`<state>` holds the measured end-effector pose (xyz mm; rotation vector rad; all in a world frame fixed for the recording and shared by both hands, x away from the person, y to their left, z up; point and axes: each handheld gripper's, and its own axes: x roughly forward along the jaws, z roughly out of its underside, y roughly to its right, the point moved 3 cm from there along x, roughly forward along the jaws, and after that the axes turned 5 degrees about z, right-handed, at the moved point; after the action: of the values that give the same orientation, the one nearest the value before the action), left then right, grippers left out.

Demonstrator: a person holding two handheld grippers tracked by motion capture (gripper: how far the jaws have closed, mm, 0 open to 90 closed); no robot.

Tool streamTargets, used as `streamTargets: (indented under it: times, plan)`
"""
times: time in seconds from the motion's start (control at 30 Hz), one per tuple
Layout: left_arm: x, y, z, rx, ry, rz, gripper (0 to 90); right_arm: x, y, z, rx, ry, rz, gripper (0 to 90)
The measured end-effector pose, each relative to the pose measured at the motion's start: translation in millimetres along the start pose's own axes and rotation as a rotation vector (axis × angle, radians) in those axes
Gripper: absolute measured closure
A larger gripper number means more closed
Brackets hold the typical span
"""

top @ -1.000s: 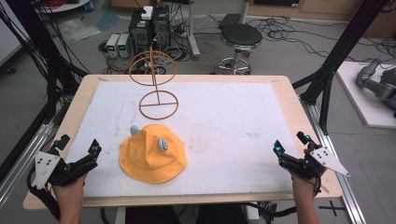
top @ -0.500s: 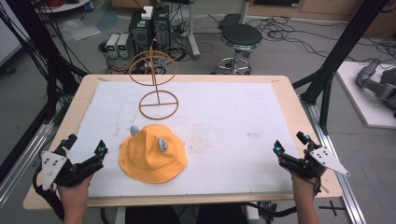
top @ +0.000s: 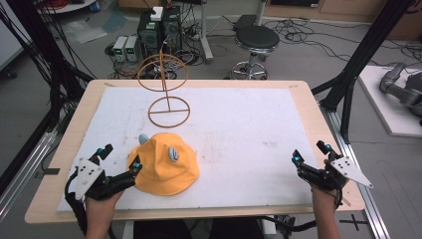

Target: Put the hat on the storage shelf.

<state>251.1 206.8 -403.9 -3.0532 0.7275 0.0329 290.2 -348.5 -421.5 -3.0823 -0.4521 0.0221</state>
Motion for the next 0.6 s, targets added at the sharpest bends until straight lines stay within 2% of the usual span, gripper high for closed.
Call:
streamTargets:
  times: [0.17,0.4,0.47,0.6]
  plan:
    - [8.0,14.8,4.0,0.036,-0.056,0.033,11.2,0.3,0.5,0.8,0.0,-0.002,0.002,9.0]
    - [14.8,26.3,9.2,0.029,-0.101,0.066,13.8,0.4,1.1,1.4,0.001,-0.004,0.004,9.0]
    - [18.5,32.5,11.6,0.04,-0.117,0.073,14.1,0.5,0.6,1.6,0.002,-0.006,0.003,9.0]
    - [22.5,36.0,15.0,0.047,-0.132,0.083,18.3,1.0,-0.4,1.8,-0.001,-0.008,0.004,9.0]
